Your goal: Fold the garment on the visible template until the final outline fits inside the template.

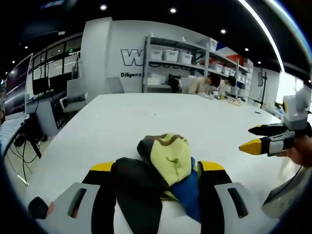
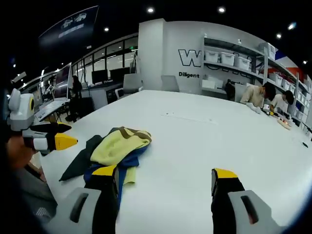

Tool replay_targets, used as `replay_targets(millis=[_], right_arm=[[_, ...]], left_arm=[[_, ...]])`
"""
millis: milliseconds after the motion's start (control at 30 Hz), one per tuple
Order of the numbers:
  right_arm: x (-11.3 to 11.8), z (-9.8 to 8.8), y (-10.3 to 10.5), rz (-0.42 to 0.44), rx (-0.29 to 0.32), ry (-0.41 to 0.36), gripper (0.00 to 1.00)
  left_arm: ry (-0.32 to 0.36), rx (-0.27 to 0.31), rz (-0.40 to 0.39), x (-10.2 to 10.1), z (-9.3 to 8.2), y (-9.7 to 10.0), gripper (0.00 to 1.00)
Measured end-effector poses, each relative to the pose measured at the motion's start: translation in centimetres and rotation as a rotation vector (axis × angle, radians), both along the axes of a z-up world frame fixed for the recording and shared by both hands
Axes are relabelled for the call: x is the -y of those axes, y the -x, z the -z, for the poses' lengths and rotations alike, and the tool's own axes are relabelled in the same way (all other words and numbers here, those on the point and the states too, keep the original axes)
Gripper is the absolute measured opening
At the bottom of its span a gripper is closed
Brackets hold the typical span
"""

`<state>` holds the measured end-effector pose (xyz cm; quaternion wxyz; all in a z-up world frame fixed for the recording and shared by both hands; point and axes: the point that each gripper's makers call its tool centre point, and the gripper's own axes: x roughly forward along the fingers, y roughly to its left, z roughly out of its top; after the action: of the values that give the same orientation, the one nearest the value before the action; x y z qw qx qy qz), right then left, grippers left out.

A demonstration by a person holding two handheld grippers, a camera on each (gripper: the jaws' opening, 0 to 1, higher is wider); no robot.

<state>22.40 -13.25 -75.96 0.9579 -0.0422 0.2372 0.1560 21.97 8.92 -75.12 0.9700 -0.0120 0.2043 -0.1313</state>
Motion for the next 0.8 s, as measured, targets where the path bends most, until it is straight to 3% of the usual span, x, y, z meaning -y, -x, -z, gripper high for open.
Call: replay_targets(millis=[267, 400, 800], right_arm=[[0.04, 0.06, 0.02, 0.001, -0.001, 0.000, 0.78], [0.02, 0.09, 0.03, 0.000, -0.002, 0.001, 0.78], [-0.05, 0.08, 0.01, -0.002, -0.002, 0.001, 0.78]], left_arm=[[0.008, -0.003, -0.010, -0.11, 0.05, -0.07, 0.69], [0.012, 0.001, -0.034, -0.47, 0.02, -0.20, 0.78], [0.017, 0.002, -0.038, -0.55, -0.03, -0.22, 0.80]])
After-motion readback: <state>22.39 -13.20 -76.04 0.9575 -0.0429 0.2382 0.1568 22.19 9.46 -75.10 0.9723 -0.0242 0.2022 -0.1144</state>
